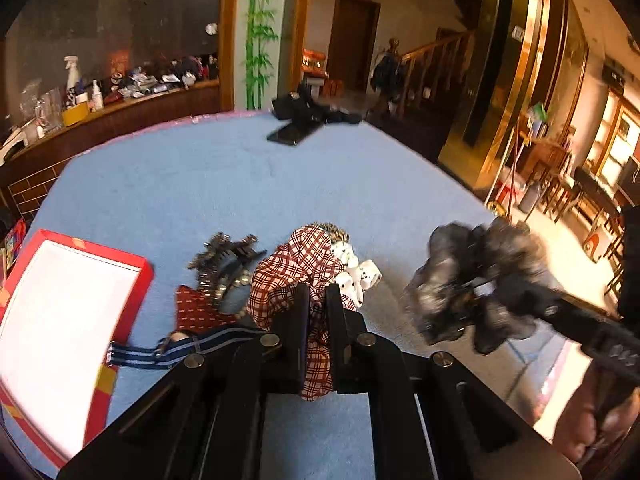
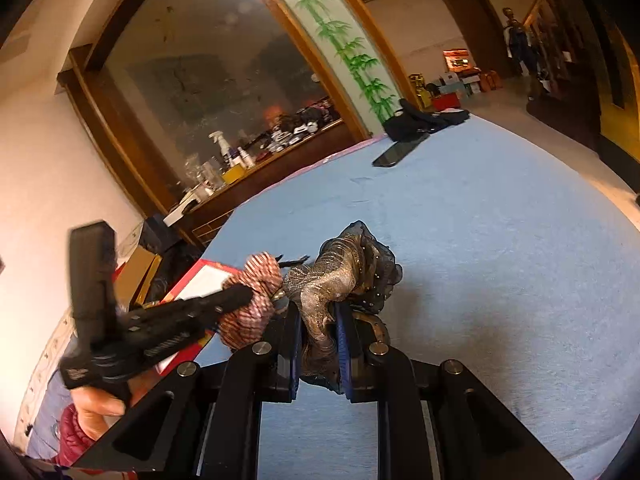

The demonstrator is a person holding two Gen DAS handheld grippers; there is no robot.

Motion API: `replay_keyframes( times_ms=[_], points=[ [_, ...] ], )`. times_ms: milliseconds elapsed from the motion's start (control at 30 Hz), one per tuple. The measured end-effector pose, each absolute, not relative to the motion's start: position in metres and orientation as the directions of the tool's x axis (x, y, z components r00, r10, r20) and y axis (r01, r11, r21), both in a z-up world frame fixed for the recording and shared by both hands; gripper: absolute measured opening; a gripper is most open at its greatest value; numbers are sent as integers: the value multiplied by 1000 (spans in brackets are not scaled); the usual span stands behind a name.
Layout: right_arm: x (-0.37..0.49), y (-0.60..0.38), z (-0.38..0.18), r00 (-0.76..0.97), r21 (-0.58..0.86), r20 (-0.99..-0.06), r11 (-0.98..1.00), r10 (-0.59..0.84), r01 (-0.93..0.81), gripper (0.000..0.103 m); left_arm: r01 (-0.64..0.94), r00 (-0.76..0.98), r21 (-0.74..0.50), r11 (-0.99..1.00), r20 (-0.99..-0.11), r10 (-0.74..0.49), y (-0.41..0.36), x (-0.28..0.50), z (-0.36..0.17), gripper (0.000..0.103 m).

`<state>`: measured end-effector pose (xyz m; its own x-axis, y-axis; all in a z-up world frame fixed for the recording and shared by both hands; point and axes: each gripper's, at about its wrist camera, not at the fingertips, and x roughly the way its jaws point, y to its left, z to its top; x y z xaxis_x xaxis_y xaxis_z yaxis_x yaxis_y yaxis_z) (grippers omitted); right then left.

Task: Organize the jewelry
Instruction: 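Carry both scrunchies over the red box and open both grippers to drop them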

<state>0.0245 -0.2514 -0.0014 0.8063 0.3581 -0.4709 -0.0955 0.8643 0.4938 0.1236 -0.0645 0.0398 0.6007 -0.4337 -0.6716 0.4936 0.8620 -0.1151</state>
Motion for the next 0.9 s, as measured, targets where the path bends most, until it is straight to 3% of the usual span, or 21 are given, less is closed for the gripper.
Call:
replay_keyframes(
  times_ms=[900],
  points=[
    [93, -73, 44, 645, 359, -537, 839, 544, -409, 17, 137, 764, -94, 986, -624, -166, 139, 132, 44, 8]
  ],
)
